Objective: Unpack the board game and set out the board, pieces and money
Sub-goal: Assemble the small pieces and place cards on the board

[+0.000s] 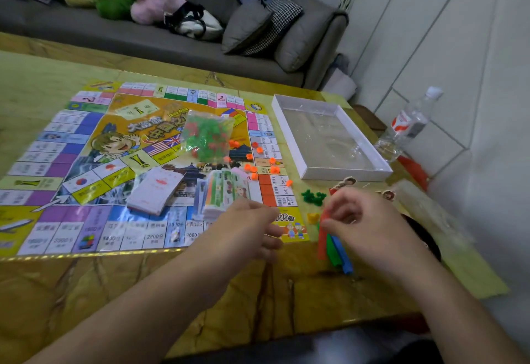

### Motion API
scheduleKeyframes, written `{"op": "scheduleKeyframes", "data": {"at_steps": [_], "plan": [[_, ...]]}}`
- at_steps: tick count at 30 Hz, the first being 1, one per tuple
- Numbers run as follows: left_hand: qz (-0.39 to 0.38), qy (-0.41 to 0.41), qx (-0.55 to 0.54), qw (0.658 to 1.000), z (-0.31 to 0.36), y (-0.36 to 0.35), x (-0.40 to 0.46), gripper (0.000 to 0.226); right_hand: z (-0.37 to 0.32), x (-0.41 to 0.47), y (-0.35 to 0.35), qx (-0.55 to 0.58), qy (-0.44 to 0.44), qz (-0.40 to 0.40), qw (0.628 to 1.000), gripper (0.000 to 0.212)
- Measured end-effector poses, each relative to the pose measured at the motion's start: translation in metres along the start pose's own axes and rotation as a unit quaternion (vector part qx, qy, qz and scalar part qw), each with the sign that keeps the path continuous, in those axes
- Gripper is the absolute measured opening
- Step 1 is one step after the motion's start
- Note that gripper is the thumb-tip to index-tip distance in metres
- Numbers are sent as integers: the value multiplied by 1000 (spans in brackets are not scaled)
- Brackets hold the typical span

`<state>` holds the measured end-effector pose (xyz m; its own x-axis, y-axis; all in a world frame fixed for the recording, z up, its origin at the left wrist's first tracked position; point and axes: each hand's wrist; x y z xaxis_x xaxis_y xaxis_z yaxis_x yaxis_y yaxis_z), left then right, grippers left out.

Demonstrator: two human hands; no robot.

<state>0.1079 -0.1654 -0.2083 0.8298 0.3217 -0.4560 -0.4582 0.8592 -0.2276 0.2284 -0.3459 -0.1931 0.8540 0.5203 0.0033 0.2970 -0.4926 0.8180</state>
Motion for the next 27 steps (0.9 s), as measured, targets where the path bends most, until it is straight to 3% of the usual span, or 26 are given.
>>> {"op": "scheduleKeyframes", "data": {"at_steps": [3, 8, 13, 17, 23, 27], "plan": [[16, -24, 11, 1000, 2, 6, -1, 15, 3, -3, -14, -137, 17, -33, 990, 19], [18, -44, 11, 999, 1, 9, 0, 9, 4, -5, -23, -232, 65, -21, 970, 14], [30, -55, 21, 998, 7, 20, 4, 9, -12, 5, -14, -167, 57, 65, 982, 9], [64, -62, 37, 995, 17, 29, 11, 13, -56, 59, -21, -125, 66, 30, 989, 15], [91, -65, 38, 993, 31, 42, 22, 13, -73, 175, -66, -188, 61, -8, 980, 36], [103, -63, 22, 992, 36, 54, 30, 13, -74, 217, -95, -188, 54, 9, 981, 18]]}}
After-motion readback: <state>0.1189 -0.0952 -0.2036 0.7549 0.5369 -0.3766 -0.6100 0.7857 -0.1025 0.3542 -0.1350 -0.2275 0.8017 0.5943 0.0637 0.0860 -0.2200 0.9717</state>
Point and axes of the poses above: each hand's wrist, its own x-axis towards the middle knuckle, its own y-axis out of the back of the hand, z = x × y, and after that the axes turned 3 degrees about -x, right-handed
